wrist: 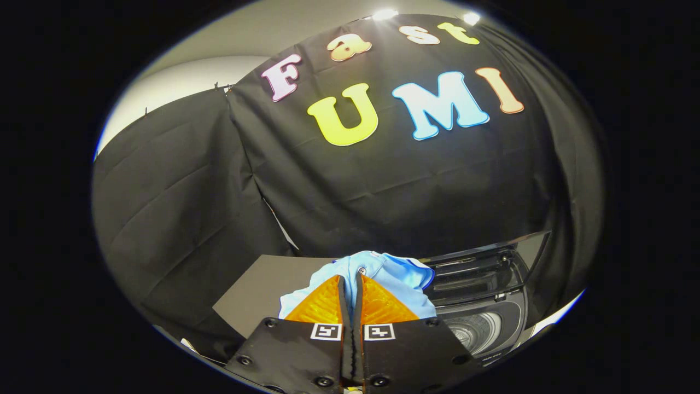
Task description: Put the clothes into the washing machine and then close the washing machine lid.
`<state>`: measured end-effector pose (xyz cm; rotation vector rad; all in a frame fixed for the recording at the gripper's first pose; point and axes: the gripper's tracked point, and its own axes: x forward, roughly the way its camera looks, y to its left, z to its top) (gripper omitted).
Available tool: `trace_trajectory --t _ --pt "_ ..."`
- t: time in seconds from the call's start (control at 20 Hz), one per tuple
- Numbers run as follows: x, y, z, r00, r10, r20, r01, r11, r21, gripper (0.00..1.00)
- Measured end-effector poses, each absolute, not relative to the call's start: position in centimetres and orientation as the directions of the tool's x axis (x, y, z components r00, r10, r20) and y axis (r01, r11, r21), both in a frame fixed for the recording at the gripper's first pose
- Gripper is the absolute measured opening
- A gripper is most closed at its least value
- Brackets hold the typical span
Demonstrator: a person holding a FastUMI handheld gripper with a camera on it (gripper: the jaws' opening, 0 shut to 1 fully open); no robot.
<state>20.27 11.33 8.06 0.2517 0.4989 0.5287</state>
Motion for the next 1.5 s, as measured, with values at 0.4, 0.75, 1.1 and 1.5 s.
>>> trace_trajectory --t 0.4,0.75,1.1,1.5 --pt "20.9 6.7 6.4 0.755 0.513 -0.407 -0.388 0.851 0.354 0.01" --pt "21.2 4.3 4.7 0.749 0.505 -0.429 -0.372 0.856 0.359 0.01" --pt "21.7 2.3 1.2 0.741 0.475 -0.474 -0.348 0.876 0.334 0.01" --pt "22.2 0.6 -4.3 0.718 0.435 -0.544 -0.314 0.899 0.305 0.01"
